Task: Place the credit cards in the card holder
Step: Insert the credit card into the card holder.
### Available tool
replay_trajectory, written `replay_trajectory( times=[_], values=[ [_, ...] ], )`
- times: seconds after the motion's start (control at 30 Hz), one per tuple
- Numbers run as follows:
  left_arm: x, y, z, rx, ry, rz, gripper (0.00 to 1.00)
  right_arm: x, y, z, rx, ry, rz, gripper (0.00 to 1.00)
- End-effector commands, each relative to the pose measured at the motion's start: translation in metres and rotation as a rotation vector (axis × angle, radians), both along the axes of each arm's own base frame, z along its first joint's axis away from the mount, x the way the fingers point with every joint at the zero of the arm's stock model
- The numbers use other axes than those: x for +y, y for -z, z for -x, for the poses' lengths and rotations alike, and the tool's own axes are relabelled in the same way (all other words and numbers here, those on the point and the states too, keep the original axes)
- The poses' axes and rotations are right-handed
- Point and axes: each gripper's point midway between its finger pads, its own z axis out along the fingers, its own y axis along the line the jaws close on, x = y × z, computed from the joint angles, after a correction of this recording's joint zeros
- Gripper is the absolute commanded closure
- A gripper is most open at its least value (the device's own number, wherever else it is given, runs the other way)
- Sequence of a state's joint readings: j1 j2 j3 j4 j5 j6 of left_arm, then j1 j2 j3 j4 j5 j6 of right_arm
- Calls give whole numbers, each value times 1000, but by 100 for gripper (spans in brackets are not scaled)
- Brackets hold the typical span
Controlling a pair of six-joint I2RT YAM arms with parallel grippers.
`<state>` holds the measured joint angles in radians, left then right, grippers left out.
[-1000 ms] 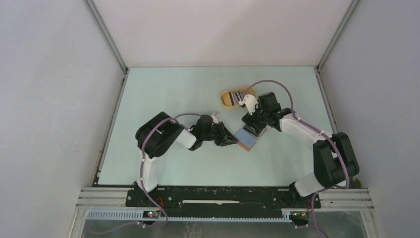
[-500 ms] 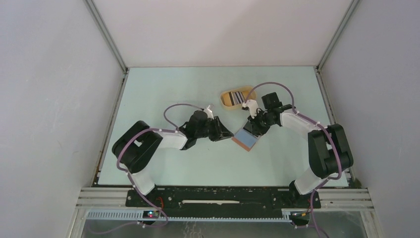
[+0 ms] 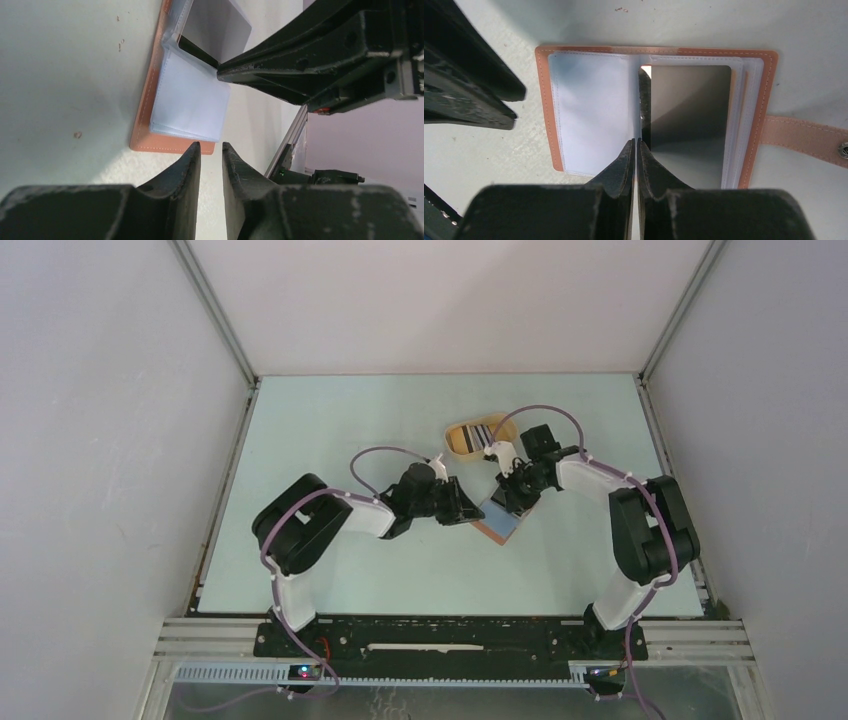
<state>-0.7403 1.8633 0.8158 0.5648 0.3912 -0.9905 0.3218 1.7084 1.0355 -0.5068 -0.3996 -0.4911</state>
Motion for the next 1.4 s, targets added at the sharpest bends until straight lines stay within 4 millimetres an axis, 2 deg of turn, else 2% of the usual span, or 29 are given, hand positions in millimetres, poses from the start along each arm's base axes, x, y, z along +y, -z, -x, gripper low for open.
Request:
replay_trajectory(
  times=[0.0,0.3,0.57,0.73,0.87,1.0,1.13,1.27,1.37],
  values=[
    [-20,-18,-14,-68,35,49,73,7,-10,-7,-21,-6,-14,89],
    [-34,3,-19,-32,60,14,74,2,1,-8,-29,-12,55,87],
    [-30,28,-17,14,65,-47,74,5,-6,-10,-53,-11,54,67],
    [-23,39,-11,35,62,-74,74,4,0,-7,-29,-17,56,61],
    [-20,35,-11,15,58,-75,74,9,-5,1,2,-36,-3,60],
    [-19,29,-12,-7,58,-84,74,22,-36,7,-2,-61,-151,62],
    [-18,32,-11,0,62,-99,74,19,-57,-1,-62,-37,-185,65],
    [-16,39,-10,13,65,-115,75,7,-51,-15,-93,4,-144,74],
    [-13,43,-8,20,65,-137,75,0,-38,-21,-70,19,-106,79]
  ],
)
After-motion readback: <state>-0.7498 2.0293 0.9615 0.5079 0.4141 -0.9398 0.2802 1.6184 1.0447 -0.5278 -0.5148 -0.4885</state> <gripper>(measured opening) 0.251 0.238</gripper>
